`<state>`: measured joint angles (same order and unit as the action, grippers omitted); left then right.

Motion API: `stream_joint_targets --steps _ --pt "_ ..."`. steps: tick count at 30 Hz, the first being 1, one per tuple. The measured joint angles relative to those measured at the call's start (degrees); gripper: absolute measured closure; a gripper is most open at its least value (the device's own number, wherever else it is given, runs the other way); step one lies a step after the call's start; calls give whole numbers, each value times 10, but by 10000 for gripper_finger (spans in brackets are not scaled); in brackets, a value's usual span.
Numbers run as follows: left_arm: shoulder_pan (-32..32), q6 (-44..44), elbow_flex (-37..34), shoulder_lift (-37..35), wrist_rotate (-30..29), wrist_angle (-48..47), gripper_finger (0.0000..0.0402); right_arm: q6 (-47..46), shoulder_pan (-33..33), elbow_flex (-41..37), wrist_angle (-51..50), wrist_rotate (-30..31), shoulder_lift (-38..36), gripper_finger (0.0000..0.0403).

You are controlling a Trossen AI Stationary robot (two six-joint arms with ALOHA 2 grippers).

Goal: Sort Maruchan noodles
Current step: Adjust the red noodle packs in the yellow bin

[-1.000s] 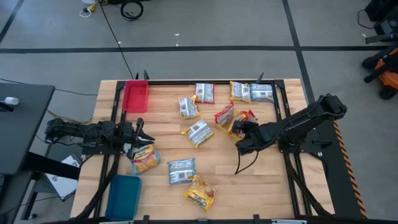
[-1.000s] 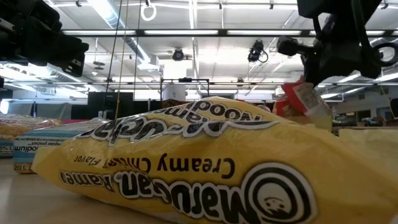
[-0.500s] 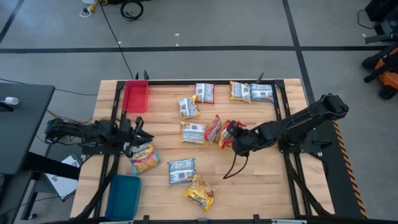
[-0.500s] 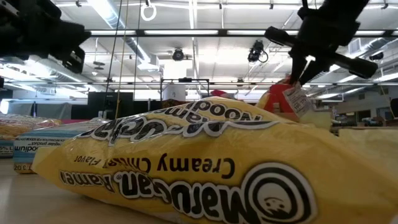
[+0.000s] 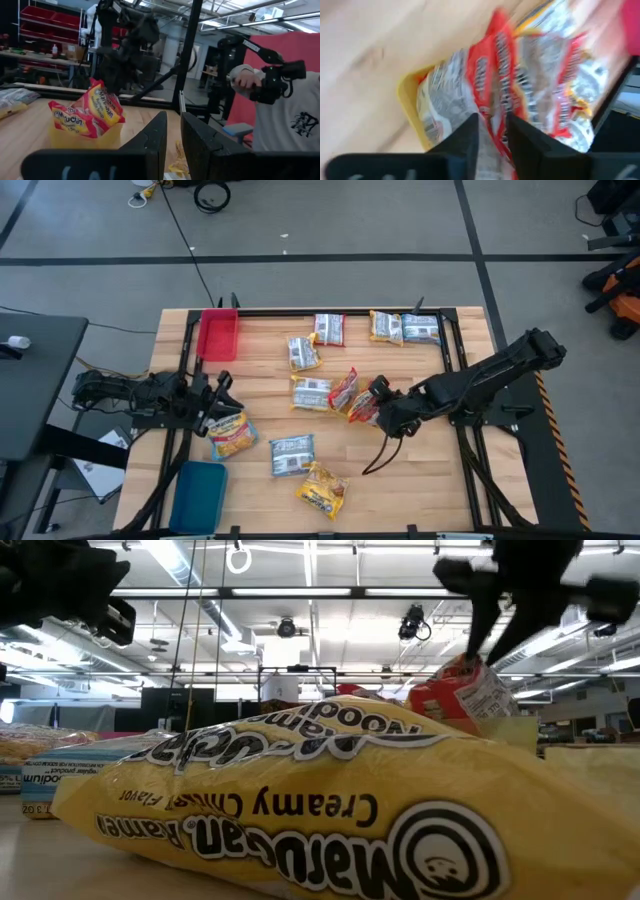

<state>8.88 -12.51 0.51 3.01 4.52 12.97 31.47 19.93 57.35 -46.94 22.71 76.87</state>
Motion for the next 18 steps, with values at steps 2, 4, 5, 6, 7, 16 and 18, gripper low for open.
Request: stream_joint_targets --steps 2,4,5,6,7,16,18 --pt "0 5 0 0 0 1 340 -15 3 22 -5 -7 -6 265" --pt "0 24 0 0 0 3 340 -13 3 34 15 -10 -8 240" --pt "0 33 0 0 0 4 340 -10 3 34 31 -9 -9 229" --pt "0 42 0 0 0 8 340 -6 -1 34 47 -9 -8 220" --pt "0 50 0 0 0 13 340 -1 -5 31 60 -10 -4 212" --pt "3 9 0 10 35 67 340 38 -44 22 65 -35 51 199" --pt "10 -2 0 27 32 73 340 48 -55 22 72 -37 60 199"
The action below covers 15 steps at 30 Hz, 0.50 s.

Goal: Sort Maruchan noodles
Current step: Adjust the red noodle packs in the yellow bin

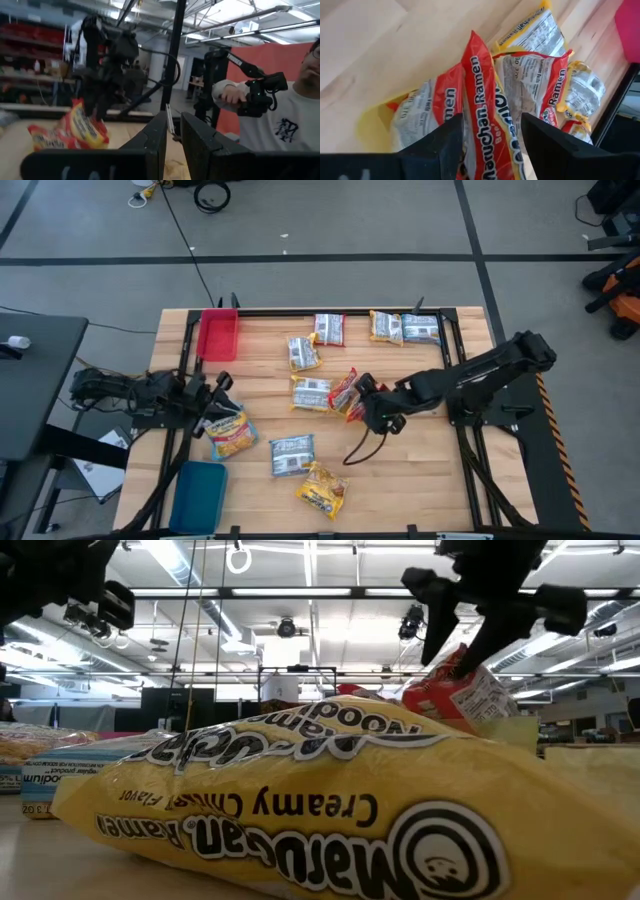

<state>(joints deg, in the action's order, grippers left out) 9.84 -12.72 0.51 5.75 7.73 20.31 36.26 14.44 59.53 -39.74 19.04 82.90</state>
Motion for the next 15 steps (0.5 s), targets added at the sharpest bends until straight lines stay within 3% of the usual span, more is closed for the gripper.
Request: stream_joint_targets --steps 10,15 --pt "60 44 0 174 12 194 340 34 -45 0 9 -3 59 207" --pt "80 43 0 229 11 235 340 34 -53 0 22 12 60 247"
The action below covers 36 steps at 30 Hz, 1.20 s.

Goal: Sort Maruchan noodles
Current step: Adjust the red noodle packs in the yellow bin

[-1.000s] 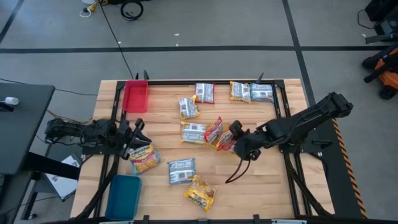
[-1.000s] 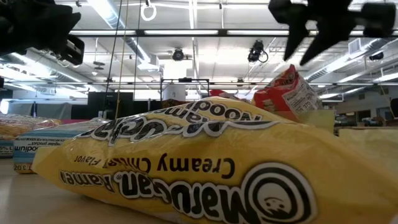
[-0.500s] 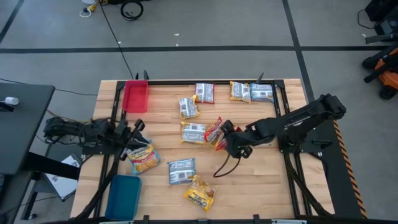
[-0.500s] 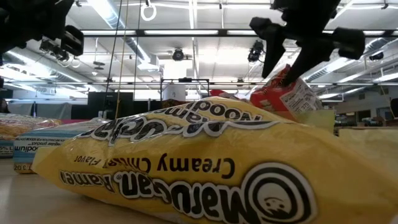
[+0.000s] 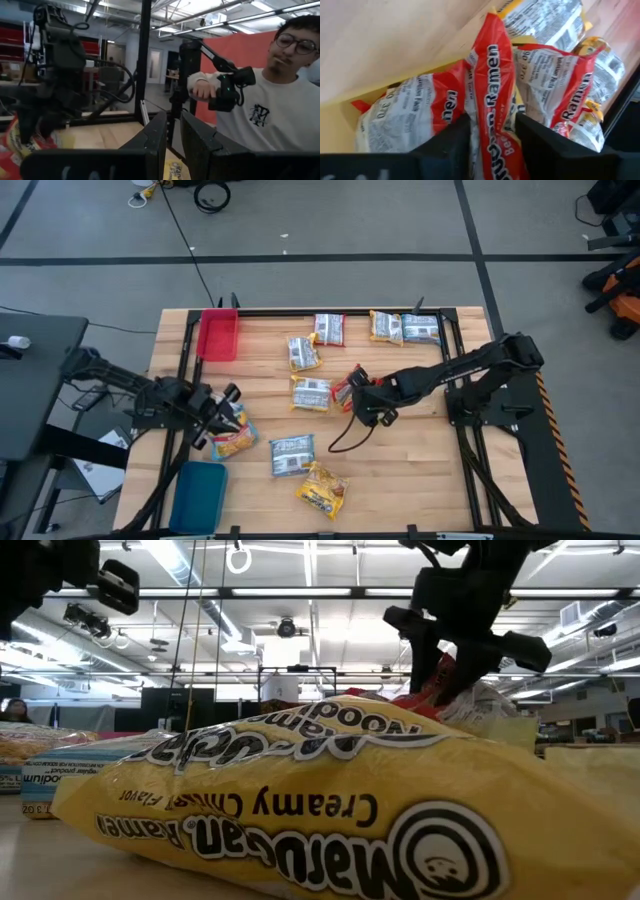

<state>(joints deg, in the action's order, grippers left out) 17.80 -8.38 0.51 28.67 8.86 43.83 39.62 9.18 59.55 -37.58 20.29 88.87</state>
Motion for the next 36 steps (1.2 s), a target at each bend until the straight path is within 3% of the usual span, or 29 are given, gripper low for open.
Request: stream_joint_targets --steps 7,11,19,26,29,36 --pt "9 0 0 17 0 48 340 11 -12 1 4 15 -4 389" --pt "8 -20 0 17 5 58 340 5 -19 2 17 -9 -26 395" --pt "8 -43 0 17 23 58 340 -47 -91 -14 65 -141 -118 397" --pt "8 -25 0 17 30 58 340 -23 -140 -84 150 -291 -134 398" --pt "7 -19 0 17 30 58 340 12 -141 -92 142 -296 -123 398" --pt "7 15 0 17 30 55 340 45 -138 -82 109 -187 -112 396"
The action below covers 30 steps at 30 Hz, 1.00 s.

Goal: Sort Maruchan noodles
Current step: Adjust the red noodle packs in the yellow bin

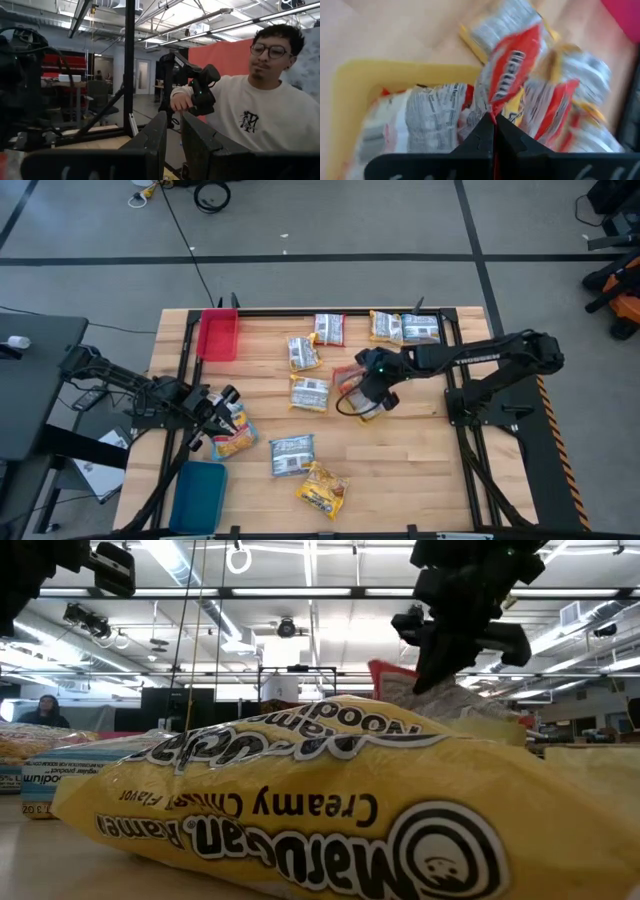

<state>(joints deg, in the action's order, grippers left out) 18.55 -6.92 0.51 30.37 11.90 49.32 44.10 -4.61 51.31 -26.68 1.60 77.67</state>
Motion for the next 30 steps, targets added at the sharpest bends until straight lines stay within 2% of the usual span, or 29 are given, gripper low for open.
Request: stream_joint_targets --steps 4,9,15,17,20,23,27,30 --pt "0 -20 0 0 0 -1 340 10 5 34 -51 29 -1 397" --pt "0 -10 0 0 0 -3 340 9 -21 37 -42 -50 14 397" --pt "0 12 0 0 0 -3 340 1 -51 38 -10 -62 66 389" --pt "0 1 0 0 0 -2 340 1 -51 38 -10 -52 71 372" --pt "0 -18 0 0 0 -1 340 -14 -40 45 -36 -6 61 332" --pt "0 -29 0 0 0 0 340 -69 -24 60 -62 27 36 287" --pt "0 -28 0 0 0 -4 340 -167 1 66 -102 3 10 242" --pt "0 -5 0 0 0 -11 340 -210 19 44 -97 -15 4 236"
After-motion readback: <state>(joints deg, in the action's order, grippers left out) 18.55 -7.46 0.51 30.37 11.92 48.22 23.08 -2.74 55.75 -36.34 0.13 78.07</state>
